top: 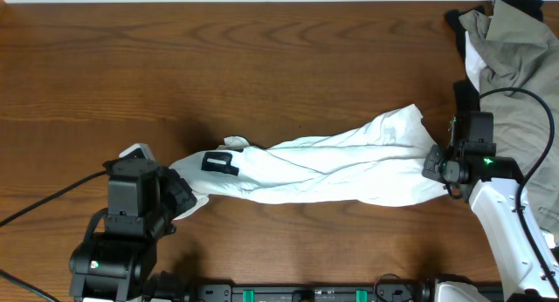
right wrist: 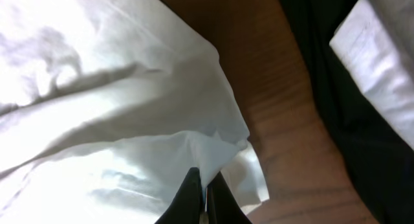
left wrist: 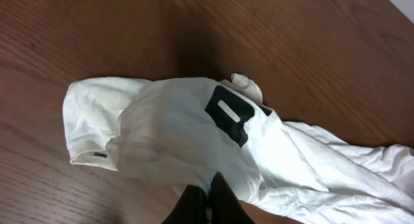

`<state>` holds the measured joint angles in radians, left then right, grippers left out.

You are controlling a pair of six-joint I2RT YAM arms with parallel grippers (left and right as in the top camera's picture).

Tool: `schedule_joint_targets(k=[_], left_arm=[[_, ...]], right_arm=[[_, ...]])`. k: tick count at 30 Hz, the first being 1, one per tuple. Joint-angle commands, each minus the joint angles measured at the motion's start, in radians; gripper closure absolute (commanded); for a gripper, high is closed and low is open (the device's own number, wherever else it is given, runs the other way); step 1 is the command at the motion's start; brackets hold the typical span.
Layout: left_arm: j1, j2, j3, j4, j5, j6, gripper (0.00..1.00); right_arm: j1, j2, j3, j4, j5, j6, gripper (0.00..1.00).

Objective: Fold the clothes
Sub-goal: 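Lift the T-shirt with both grippers, stretching it across the table, then swing both grippers forward to lay the T-shirt flat on the table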

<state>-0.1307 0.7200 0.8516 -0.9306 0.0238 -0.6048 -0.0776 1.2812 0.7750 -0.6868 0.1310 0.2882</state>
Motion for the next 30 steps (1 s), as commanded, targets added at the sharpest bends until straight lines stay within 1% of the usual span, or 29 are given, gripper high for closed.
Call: schedule_joint_targets(k=[1, 4, 8, 10, 14, 18, 24, 30], left_arm=[[0.007, -0.003, 0.016, 0.014, 0.003, 0.01, 0.94], [0.007, -0.003, 0.033, 0.044, 0.003, 0.026, 0.94], [0.007, -0.003, 0.121, 0.107, -0.01, 0.11, 0.94], [0.008, -0.002, 0.175, 0.134, -0.056, 0.127, 0.94], [0.008, -0.003, 0.277, 0.137, -0.182, 0.146, 0.94], [0.008, -0.003, 0.354, 0.147, -0.24, 0.149, 0.94], [0.008, -0.003, 0.469, 0.179, -0.241, 0.152, 0.94], [0.008, -0.003, 0.565, 0.176, -0.159, 0.152, 0.94]], right_arm=[[-0.011, 0.002, 0.006, 0.034, -0.012, -0.005, 0.99], [-0.011, -0.014, 0.044, 0.039, -0.047, -0.009, 0.99], [-0.011, -0.054, 0.193, -0.027, -0.057, -0.045, 0.99], [-0.011, -0.073, 0.282, -0.061, -0.057, -0.072, 0.99], [-0.011, -0.112, 0.455, -0.143, -0.047, -0.114, 0.99], [-0.026, -0.144, 0.6, -0.214, 0.019, -0.114, 0.99], [-0.068, -0.202, 0.75, -0.253, 0.042, -0.142, 0.99], [-0.077, -0.267, 0.811, -0.254, 0.048, -0.151, 0.99]])
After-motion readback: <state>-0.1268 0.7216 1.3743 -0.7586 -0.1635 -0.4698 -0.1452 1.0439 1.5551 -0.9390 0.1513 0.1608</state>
